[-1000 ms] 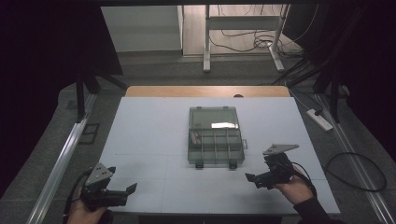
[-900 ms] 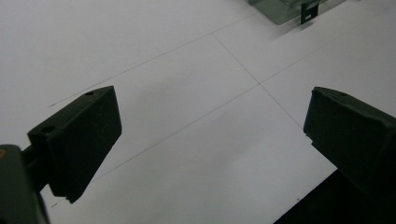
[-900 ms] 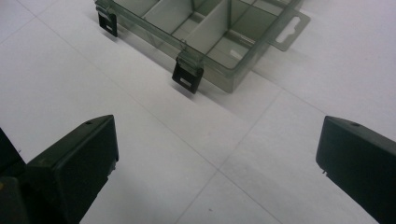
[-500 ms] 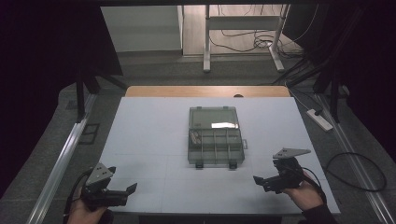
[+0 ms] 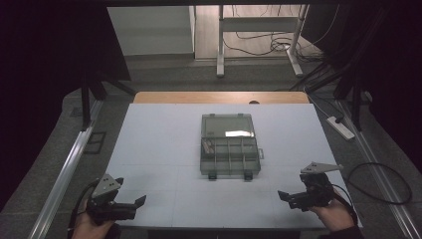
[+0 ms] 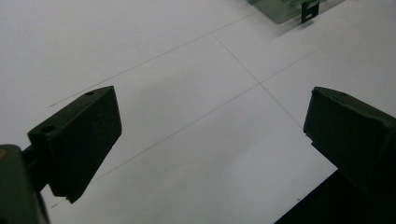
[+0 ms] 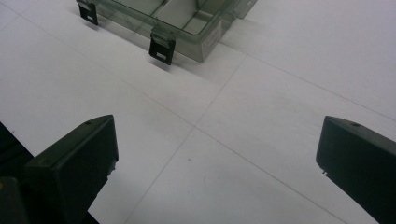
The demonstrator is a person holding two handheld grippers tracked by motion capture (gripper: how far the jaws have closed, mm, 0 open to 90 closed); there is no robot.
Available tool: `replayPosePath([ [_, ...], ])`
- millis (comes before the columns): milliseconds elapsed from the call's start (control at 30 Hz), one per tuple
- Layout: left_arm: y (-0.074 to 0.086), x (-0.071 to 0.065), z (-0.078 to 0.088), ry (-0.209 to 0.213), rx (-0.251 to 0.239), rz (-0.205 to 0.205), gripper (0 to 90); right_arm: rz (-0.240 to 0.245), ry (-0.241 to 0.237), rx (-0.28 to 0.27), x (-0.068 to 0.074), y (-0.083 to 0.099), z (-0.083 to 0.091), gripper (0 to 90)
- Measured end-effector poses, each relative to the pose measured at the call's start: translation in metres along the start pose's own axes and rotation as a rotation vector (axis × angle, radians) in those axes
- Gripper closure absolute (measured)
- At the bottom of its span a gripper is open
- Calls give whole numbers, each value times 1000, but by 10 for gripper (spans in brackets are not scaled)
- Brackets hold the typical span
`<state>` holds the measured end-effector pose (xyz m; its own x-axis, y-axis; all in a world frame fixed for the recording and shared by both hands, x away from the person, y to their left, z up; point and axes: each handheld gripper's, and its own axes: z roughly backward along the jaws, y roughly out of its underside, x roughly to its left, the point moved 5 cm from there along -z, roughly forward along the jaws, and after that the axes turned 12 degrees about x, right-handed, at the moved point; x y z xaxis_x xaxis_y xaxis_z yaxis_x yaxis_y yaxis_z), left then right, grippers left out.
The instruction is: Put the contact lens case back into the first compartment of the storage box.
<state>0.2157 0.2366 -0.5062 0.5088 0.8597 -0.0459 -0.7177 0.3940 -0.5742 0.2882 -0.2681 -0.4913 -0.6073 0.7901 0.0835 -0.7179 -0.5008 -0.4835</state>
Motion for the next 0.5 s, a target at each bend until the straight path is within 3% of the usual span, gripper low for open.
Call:
replayPosePath([
  [500, 0, 0, 0, -2, 1, -2, 42, -46, 45, -6, -8, 18, 12, 0],
])
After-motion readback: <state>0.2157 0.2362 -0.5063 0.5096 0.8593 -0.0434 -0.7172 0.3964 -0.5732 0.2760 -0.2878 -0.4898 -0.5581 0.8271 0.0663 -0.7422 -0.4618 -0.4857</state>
